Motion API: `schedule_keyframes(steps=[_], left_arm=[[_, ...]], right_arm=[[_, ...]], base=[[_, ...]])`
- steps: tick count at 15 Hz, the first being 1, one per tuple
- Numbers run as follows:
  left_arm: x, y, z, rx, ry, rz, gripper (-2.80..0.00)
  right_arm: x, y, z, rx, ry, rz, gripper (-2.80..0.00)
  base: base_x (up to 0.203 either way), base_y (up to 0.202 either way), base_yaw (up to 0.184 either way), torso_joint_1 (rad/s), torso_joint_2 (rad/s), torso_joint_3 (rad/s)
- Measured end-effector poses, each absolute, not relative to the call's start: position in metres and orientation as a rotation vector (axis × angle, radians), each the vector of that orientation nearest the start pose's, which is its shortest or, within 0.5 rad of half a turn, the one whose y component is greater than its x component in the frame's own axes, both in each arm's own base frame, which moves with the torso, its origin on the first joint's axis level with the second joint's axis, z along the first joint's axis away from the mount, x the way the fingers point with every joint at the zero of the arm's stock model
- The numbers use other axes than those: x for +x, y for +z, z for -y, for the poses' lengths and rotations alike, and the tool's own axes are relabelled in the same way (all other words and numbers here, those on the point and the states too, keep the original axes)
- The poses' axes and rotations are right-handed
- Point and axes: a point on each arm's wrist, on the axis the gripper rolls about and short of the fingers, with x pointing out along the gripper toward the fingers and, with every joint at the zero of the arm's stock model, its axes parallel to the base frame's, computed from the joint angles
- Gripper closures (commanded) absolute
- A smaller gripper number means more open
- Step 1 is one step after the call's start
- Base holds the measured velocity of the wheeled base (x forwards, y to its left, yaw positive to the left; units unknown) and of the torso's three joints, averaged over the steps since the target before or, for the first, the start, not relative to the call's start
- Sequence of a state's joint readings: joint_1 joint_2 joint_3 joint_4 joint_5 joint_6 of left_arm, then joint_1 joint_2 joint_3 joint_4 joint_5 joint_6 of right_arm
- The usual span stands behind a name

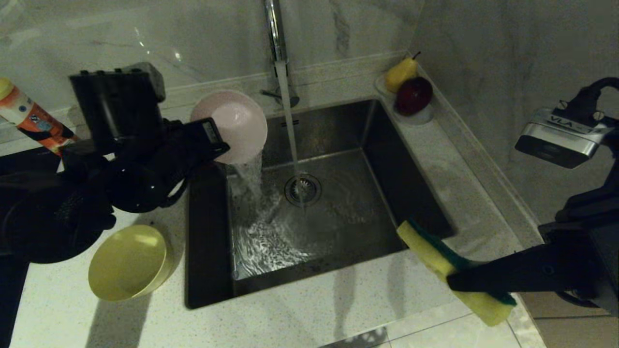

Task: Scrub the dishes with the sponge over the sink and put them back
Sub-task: Rinse the bowl

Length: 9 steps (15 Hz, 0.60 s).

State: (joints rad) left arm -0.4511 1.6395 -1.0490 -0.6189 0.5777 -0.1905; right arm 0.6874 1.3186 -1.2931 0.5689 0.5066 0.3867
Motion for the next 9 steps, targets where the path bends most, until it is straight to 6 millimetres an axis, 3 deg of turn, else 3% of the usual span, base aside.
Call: schedule_keyframes(steps=[3,9], left_arm=[[0.268,0.292,0.116,-0.148,0.12,0.24,0.0],[0.255,0.313,0.113,-0.049,0.044,0.52,0.0]], right_arm=[[0.14,0.304,-0.13,0.267,1.025,-0.838,0.0],[0.149,0.296,-0.137,0.265,1.022,-0.843,0.0]], base=[[0.0,0.0,0.0,0.0,0.0,0.0],[0.0,0.0,0.0,0.0,0.0,0.0]])
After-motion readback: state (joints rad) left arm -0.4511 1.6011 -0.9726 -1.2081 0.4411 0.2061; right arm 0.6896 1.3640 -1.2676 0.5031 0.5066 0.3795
